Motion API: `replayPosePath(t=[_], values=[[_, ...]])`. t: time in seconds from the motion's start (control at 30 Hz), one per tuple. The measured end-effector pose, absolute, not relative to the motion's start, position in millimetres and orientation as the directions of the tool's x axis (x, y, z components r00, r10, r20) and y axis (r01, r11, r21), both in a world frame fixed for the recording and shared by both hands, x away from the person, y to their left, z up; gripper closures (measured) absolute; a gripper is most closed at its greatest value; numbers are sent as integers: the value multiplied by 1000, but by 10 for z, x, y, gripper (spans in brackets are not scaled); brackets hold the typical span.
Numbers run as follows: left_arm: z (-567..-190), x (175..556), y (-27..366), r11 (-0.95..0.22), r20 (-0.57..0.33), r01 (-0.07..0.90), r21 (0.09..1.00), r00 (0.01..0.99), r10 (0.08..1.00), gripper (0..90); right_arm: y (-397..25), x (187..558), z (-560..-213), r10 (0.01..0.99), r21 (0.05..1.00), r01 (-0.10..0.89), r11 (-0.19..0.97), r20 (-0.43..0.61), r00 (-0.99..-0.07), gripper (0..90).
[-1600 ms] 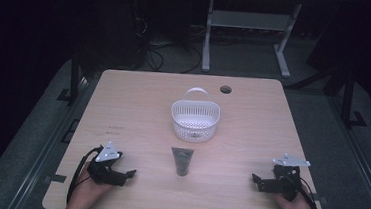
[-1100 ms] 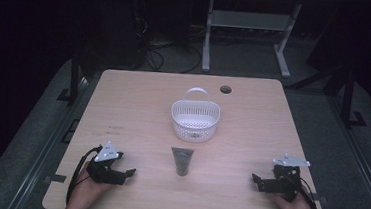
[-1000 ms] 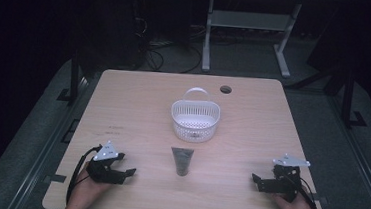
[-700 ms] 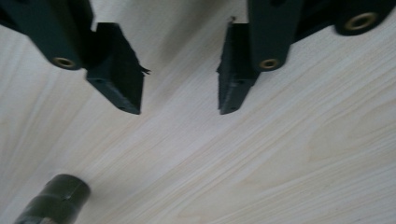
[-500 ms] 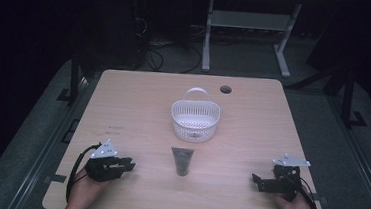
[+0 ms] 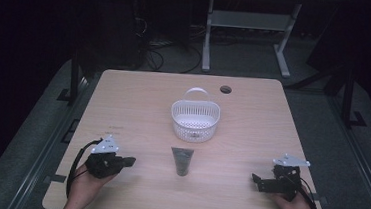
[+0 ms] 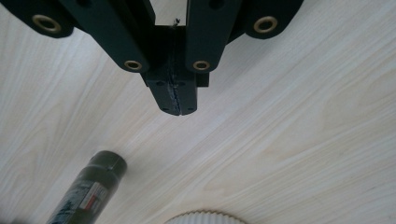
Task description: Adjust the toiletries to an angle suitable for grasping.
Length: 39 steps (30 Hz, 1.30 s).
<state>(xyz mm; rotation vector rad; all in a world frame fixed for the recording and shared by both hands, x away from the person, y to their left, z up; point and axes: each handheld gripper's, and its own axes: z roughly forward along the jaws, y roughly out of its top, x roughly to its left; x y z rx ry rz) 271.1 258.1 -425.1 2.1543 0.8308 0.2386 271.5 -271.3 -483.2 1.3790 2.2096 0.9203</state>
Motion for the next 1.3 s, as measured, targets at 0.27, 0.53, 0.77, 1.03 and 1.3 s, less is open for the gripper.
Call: replayPosePath(t=[0.27, 0.53, 0.77, 1.03, 1.3], values=[[-4137, 2722, 2467, -463, -111, 466, 754, 785, 610, 895, -2713, 2715, -4832, 894, 699, 647, 305, 24, -448, 0], [-4021, 2736, 2335, -465, -112, 447, 764, 802, 586, 895, -2713, 2715, -4832, 894, 699, 647, 305, 24, -448, 0], [-3921, 2744, 2211, -475, -107, 419, 774, 825, 554, 895, -2713, 2715, -4832, 894, 699, 647, 305, 25, -448, 0], [-3816, 2745, 2084, -480, -101, 392, 784, 845, 526, 895, -2713, 2715, -4832, 894, 699, 647, 305, 25, -448, 0], [-3726, 2742, 1987, -487, -93, 367, 793, 862, 499, 895, -2713, 2715, -4832, 894, 699, 647, 305, 25, -448, 0]])
